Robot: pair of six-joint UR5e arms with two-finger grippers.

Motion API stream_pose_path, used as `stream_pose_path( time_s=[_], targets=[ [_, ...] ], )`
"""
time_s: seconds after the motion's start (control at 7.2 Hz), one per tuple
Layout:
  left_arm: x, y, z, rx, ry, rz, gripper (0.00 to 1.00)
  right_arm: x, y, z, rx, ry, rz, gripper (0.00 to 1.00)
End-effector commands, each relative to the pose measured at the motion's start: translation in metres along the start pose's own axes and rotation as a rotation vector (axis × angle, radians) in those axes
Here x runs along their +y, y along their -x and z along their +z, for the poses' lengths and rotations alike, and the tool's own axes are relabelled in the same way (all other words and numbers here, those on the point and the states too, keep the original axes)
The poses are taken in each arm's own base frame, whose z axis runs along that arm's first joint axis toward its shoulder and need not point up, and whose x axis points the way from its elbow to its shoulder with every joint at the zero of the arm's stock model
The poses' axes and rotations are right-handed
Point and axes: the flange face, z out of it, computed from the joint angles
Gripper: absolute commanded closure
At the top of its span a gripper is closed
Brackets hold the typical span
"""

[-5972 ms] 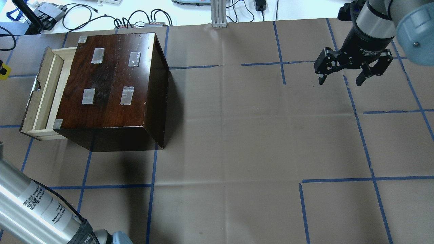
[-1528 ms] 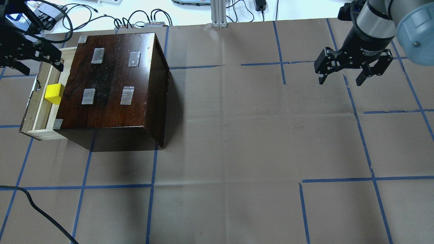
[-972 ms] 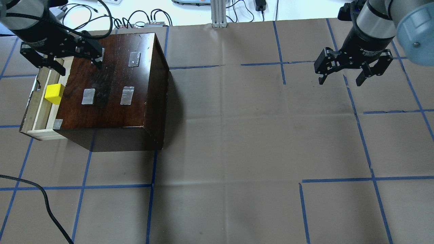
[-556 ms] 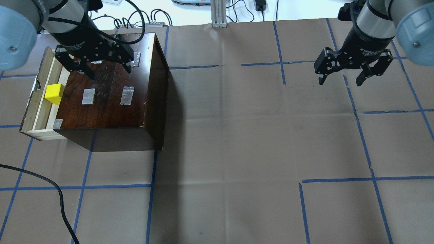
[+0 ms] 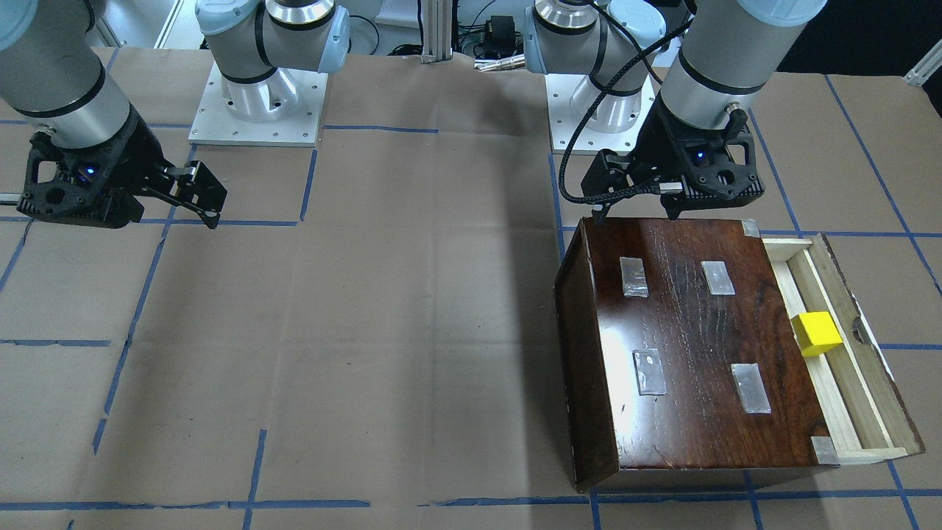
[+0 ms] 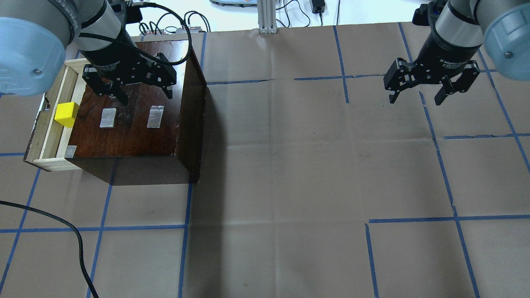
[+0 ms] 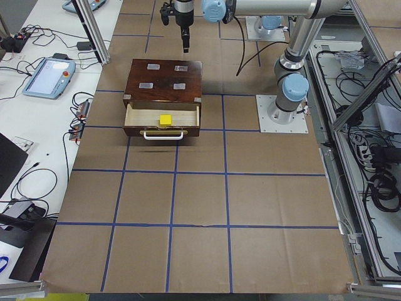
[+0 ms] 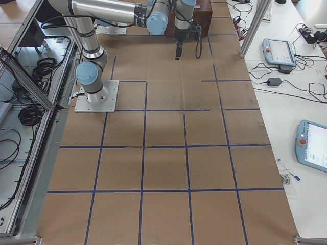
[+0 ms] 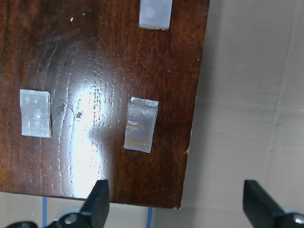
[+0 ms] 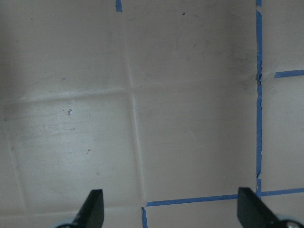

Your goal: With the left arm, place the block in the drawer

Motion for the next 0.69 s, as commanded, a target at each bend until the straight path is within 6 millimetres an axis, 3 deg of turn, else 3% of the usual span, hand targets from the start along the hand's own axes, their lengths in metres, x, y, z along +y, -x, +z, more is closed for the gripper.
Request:
stream_pose_path(
  time_s=[0.0,0.56],
  targets=[
    [0.0012,-0.0002,0.0003,0.000,-0.002,0.007,0.01,0.0000,0.0000,0.0000,0.000,0.000,0.000,0.00],
    [-0.0011,0.0003,0.0002,0.000,-0.004,0.007,0.01,-0.0002,0.0000,-0.0007,0.000,-0.002,0.000,0.00]
  ],
)
